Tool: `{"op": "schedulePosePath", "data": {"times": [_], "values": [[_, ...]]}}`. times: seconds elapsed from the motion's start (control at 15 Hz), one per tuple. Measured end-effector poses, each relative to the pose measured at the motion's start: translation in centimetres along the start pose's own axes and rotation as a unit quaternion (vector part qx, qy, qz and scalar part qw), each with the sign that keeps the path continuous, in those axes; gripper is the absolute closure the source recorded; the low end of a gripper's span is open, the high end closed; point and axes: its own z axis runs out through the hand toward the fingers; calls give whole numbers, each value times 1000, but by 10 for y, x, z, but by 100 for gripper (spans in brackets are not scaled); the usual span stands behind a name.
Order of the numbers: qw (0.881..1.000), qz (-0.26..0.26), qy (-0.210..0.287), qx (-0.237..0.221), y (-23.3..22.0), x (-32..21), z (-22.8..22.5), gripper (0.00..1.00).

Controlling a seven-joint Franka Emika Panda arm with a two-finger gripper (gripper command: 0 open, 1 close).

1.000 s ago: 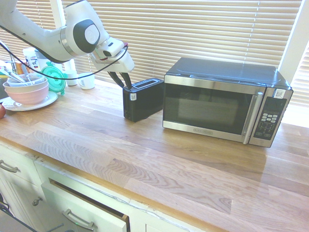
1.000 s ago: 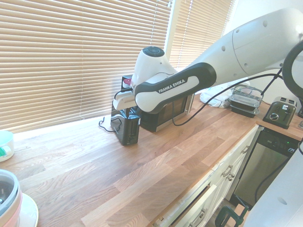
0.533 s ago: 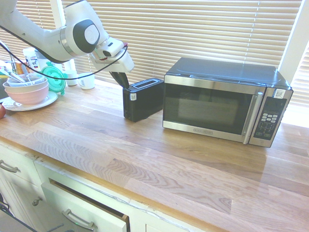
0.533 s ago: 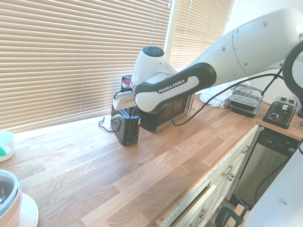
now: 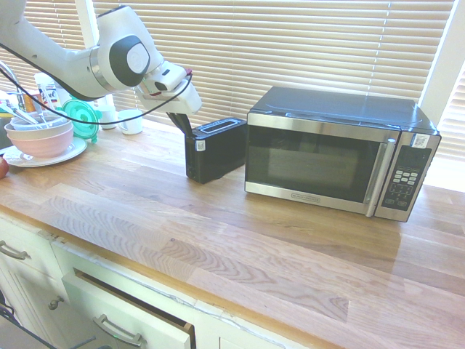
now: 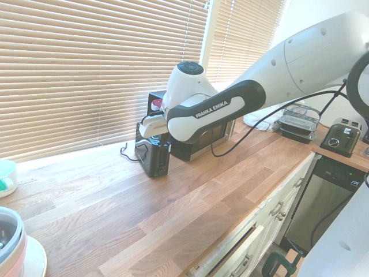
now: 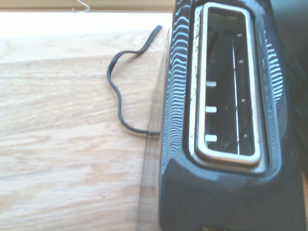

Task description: Press the toaster

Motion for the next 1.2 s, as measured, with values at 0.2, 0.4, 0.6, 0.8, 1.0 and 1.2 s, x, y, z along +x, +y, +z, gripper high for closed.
{"op": "schedulePosePath", "data": {"times": [0.2,0.4,0.6,0.8,1.0,1.2], "values": [[1000,-1,-3,-2,1,-3,5,100],[1000,-3,-9,-6,2,-6,16,100],[1000,-7,-24,-9,5,-9,31,100],[999,-9,-35,-7,6,-10,40,100],[999,-12,-44,-7,10,-9,48,100],[999,-13,-46,-7,10,-10,50,100]]}}
